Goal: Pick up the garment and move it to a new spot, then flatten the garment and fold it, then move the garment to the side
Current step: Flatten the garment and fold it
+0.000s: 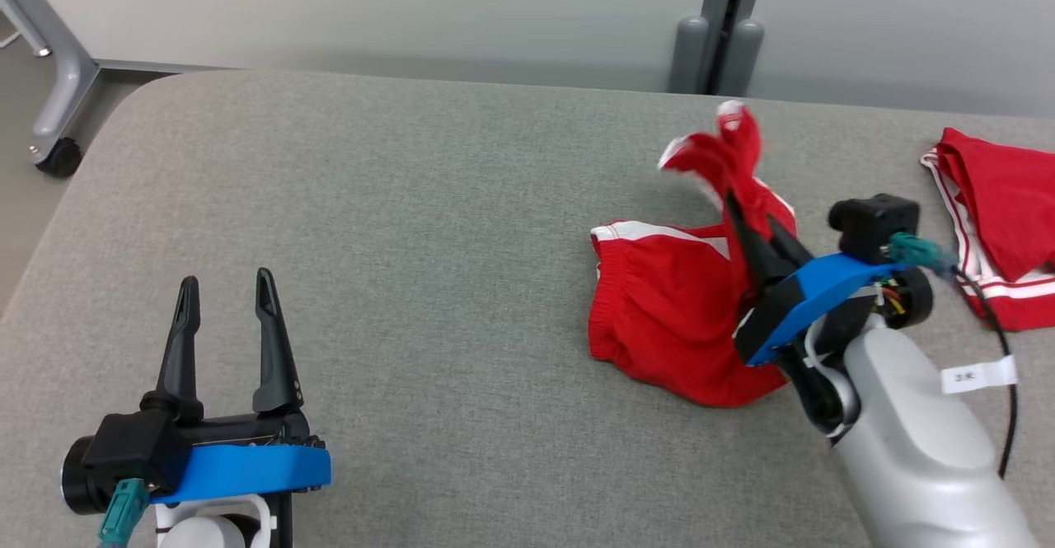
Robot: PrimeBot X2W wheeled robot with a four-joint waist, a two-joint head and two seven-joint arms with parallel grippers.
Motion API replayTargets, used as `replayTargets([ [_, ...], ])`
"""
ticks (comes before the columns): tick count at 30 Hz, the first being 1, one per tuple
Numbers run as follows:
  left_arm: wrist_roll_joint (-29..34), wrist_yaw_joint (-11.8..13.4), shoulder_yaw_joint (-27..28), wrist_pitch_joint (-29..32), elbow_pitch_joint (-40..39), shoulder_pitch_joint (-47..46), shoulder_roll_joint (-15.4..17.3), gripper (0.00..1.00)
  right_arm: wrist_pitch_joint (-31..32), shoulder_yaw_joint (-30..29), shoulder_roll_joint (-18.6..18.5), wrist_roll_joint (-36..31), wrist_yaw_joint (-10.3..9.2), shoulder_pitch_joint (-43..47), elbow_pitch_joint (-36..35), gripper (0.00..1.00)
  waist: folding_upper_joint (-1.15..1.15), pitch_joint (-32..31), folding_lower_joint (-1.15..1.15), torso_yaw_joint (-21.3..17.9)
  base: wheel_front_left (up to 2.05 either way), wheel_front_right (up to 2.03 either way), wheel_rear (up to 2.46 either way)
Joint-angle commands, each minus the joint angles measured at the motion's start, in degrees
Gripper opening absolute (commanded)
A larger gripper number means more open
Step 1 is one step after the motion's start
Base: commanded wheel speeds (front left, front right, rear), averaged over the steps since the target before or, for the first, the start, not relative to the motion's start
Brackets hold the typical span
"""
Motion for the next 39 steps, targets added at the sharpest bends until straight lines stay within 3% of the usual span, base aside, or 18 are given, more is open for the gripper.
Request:
replayTargets([
  [1,-0.38,0.23,0.10,-0.24,-0.11,-0.38,-0.05,1.00,0.19,0.85,0.55,-0.69,0.03,-0.34,-0.03,0.00,0.00,0.17,0.00,0.47,0.00,0.00,0.00],
  [9,-0.90,0.71,-0.60,-0.24,-0.25,0.45,-0.05,1.00,0.62,7.39,2.84,-1.38,0.03,3.29,0.76,0.00,0.00,0.26,0.00,1.55,0.00,0.00,0.00],
  [20,-1.28,0.89,-1.62,-0.24,0.19,-0.44,-0.05,1.00,-3.30,12.49,5.50,-2.41,0.03,5.95,4.05,0.02,0.00,0.44,0.00,1.59,0.00,0.00,0.00],
  [21,-1.27,0.89,-1.73,-0.24,0.28,-0.49,-0.05,1.00,-3.62,13.01,5.68,-2.55,0.03,5.99,4.64,0.33,0.00,0.38,0.00,1.62,0.00,0.00,0.00],
  [22,-1.27,0.91,-1.77,-0.24,0.37,-0.46,-0.04,1.00,-4.07,13.55,5.81,-2.64,0.03,6.02,5.13,0.91,0.00,0.30,0.00,1.63,0.00,0.00,0.00],
  [23,-1.28,0.94,-1.80,-0.24,0.43,-0.43,-0.04,1.00,-4.26,13.97,5.84,-2.40,0.03,6.03,5.63,1.00,0.00,0.20,0.00,1.61,0.00,0.00,0.00],
  [39,-0.26,0.22,-2.53,-0.24,1.34,0.78,-0.04,1.00,-8.50,22.10,4.39,2.53,0.02,8.49,1.18,1.00,0.00,-2.47,0.00,-2.28,0.00,0.00,0.00],
])
